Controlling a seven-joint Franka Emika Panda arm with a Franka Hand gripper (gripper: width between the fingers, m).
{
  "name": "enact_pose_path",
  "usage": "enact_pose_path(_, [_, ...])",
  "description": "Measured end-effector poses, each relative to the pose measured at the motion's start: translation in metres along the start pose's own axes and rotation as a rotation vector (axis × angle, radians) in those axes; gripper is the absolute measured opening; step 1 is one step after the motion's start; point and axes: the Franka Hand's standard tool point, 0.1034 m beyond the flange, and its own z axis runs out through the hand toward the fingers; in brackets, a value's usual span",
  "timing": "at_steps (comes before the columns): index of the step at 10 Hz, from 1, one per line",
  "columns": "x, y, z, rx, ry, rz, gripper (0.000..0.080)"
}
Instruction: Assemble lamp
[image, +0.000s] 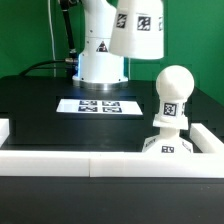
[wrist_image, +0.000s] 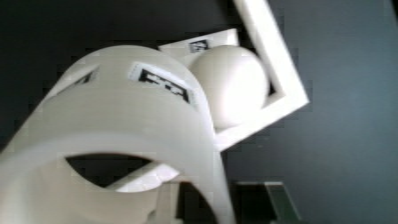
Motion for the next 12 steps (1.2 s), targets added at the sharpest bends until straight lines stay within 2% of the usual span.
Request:
enact_pose_path(3, [-0.005,-0.025,0.013,-0.006,-0.004,0.005,0.0044])
enact_pose_path(5, [-0.004,-0.043,0.031,-0.015,0.000,-0.019,0.0044])
enact_pose_path(7, [-0.005,-0.053,0.046,-0.024,0.000,-0.035,0.0044])
enact_pose_path(8, [-0.005,-0.056,0.056,-0.027,0.003,-0.041,0.0044])
enact_pose_path(10, [-0.004,-0.052,0.072,-0.037,0.000,-0.066,0.0044])
enact_pose_path(12, [-0.007,-0.040,0.089,-0.040,0.016,-0.072,0.0044])
